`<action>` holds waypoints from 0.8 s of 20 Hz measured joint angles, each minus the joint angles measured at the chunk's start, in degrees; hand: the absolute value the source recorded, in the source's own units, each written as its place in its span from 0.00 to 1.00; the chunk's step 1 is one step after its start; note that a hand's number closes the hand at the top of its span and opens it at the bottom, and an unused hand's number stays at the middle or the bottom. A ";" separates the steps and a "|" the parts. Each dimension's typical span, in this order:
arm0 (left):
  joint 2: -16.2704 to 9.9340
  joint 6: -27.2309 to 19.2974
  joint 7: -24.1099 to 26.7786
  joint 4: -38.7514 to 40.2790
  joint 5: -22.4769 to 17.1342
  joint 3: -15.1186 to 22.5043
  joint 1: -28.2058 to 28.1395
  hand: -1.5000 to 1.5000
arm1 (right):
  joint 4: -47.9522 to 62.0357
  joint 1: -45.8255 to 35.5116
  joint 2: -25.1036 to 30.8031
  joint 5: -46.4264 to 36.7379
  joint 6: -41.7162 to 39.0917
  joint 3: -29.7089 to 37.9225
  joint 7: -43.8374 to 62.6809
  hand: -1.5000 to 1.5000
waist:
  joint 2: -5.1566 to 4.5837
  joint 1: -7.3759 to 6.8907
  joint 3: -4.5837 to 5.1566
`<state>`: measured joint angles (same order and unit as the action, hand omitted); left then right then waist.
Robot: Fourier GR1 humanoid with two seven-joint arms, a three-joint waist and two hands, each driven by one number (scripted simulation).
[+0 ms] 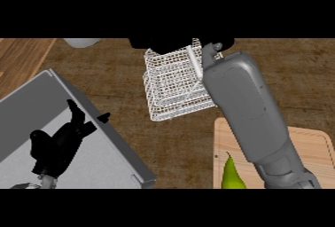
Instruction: Pick the lemon from the cutting board and place it in the tiered basket
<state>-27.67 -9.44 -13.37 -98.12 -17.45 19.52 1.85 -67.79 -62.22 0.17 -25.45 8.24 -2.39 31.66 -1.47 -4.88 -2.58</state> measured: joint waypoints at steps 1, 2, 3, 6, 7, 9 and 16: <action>0.00 -0.03 -0.14 0.12 -0.08 0.05 0.13 0.50 | 1.15 -0.78 -0.04 1.08 1.07 -0.56 -1.14 0.00 | 0.05 -0.04 -0.03; -0.02 0.19 -0.11 0.20 -0.19 0.07 0.26 0.50 | 2.29 -1.28 -0.06 1.90 2.40 -1.12 -2.64 0.00 | 0.05 -0.14 0.00; -0.03 -0.14 -0.51 0.08 -0.07 0.27 0.39 0.50 | 3.36 -1.77 -0.09 2.82 3.89 -1.68 -3.95 0.00 | 0.09 -0.26 0.01; 0.00 -0.40 -0.66 0.22 -0.32 0.05 0.32 0.50 | 5.98 -3.22 -0.13 3.78 8.92 -2.32 -7.84 0.00 | 0.16 0.01 -0.05; 0.00 -0.53 -0.66 0.20 -0.31 -0.01 0.20 0.50 | 6.89 -3.88 -0.14 3.74 10.68 -2.41 -8.65 0.00 | 0.20 0.14 -0.05; -0.03 -0.71 -0.63 0.17 -0.41 -0.27 -0.15 0.50 | 8.54 -5.17 -0.15 3.45 14.49 -2.39 -9.44 0.00 | 0.38 0.52 -0.04; -0.05 -2.27 0.09 -0.44 -0.45 -1.96 -3.14 0.50 | 10.58 -4.92 1.45 5.57 21.63 3.04 -8.48 0.00 | 1.23 3.41 -0.05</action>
<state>-27.72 -11.71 -13.28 -98.56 -17.90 17.56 -1.28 -57.22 -67.15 1.62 -19.88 29.87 0.65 23.18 -0.24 -1.47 -2.63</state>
